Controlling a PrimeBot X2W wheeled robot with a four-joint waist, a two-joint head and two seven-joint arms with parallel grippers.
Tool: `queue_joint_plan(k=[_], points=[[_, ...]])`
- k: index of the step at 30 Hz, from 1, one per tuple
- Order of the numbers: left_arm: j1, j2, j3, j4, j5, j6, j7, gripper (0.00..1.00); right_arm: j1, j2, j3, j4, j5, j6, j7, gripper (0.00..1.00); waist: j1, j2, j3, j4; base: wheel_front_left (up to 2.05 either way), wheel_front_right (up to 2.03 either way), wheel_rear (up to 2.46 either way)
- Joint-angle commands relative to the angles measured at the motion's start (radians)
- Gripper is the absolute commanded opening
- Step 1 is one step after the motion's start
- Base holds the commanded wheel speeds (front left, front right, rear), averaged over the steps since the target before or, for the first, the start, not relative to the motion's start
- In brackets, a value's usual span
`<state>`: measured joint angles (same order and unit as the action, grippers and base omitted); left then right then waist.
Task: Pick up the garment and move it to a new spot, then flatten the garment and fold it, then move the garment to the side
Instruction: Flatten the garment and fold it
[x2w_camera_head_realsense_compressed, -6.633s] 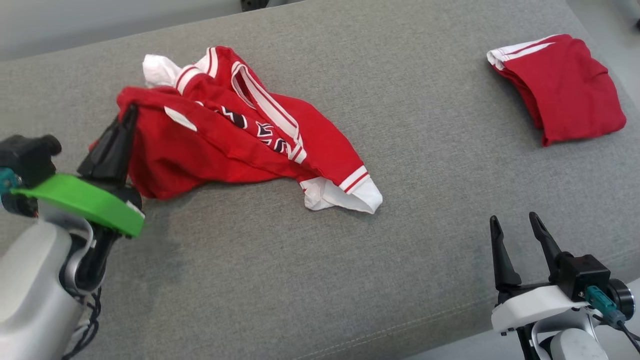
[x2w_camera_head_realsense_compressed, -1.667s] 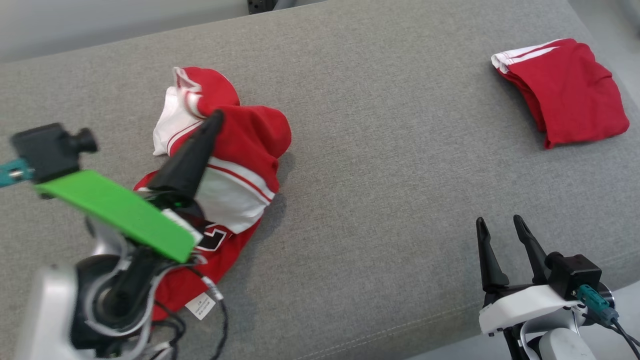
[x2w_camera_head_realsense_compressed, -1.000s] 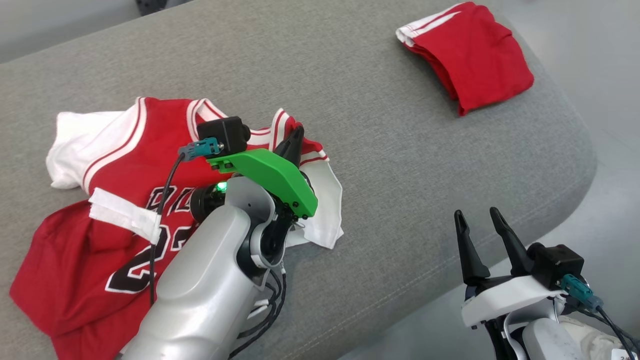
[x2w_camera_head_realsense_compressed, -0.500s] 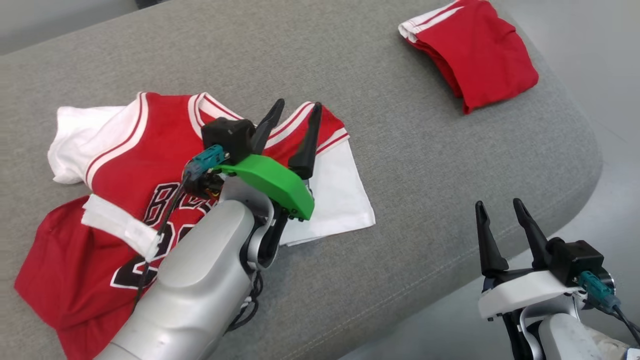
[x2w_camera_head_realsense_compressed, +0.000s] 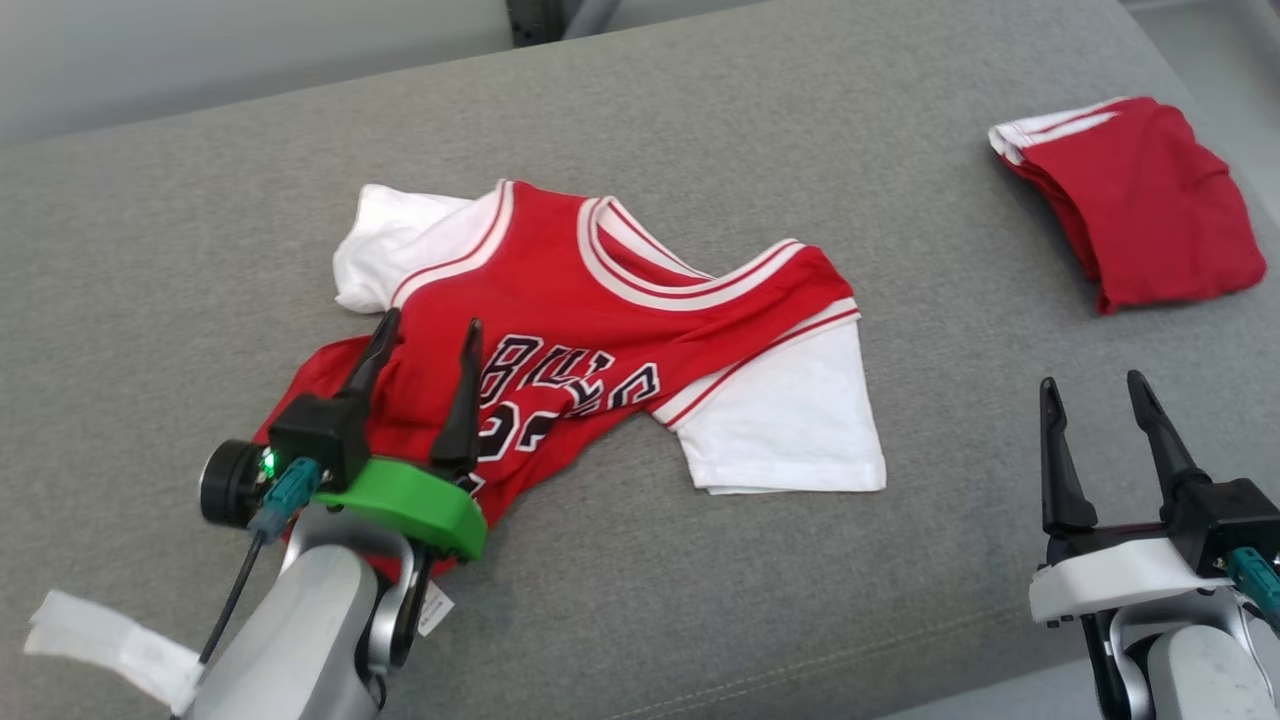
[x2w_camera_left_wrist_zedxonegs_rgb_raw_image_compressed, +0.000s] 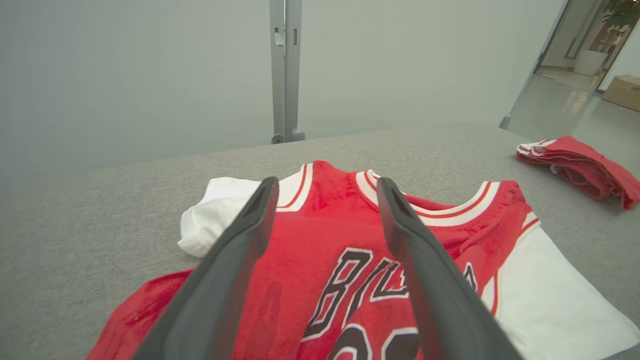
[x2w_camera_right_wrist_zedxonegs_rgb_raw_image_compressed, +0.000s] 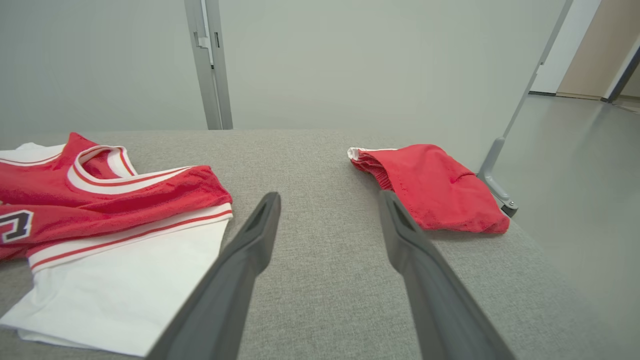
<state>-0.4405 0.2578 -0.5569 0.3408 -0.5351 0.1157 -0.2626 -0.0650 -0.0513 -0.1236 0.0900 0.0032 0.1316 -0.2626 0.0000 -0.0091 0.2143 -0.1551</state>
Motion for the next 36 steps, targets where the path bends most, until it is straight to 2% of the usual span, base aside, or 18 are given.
queue_joint_plan(k=[1, 9, 17, 24, 30, 36], points=[[0.038, 0.009, 0.021, -0.006, 0.025, 0.0, -0.002, 1.0, 0.016, -0.008, -0.009, -0.006, -0.006, -0.002, -0.003, 1.0, 0.0, 0.0091, -0.082, 0.123, 0.0, 0.0, 0.0], [0.222, 0.006, 0.188, -0.021, 0.101, -0.057, -0.002, 1.0, 0.044, -0.03, -0.024, 0.01, -0.02, -0.002, -0.003, 1.0, 0.0, 0.0091, -0.132, 0.233, 0.0, 0.0, 0.0], [0.336, -0.029, 0.344, 0.0, 0.15, -0.115, -0.002, 1.0, 0.079, -0.03, -0.021, 0.038, -0.022, -0.002, -0.003, 1.0, 0.0, 0.0091, -0.167, 0.301, 0.0, 0.0, 0.0], [0.438, -0.048, 0.479, -0.016, 0.206, -0.187, -0.003, 1.0, 0.119, -0.017, -0.012, 0.069, -0.012, -0.002, -0.003, 1.0, 0.0, 0.0091, -0.198, 0.293, 0.0, 0.0, 0.0], [0.477, -0.066, 0.535, -0.04, 0.233, -0.214, -0.002, 1.0, 0.145, -0.008, -0.015, 0.09, -0.003, -0.002, -0.003, 1.0, 0.0, 0.0091, -0.207, 0.271, 0.0, 0.0, 0.0], [0.505, -0.081, 0.534, -0.066, 0.261, -0.239, -0.001, 1.0, 0.158, -0.002, -0.002, 0.107, 0.006, -0.002, -0.003, 1.0, 0.0, 0.0091, -0.208, 0.246, 0.0, 0.0, 0.0]])
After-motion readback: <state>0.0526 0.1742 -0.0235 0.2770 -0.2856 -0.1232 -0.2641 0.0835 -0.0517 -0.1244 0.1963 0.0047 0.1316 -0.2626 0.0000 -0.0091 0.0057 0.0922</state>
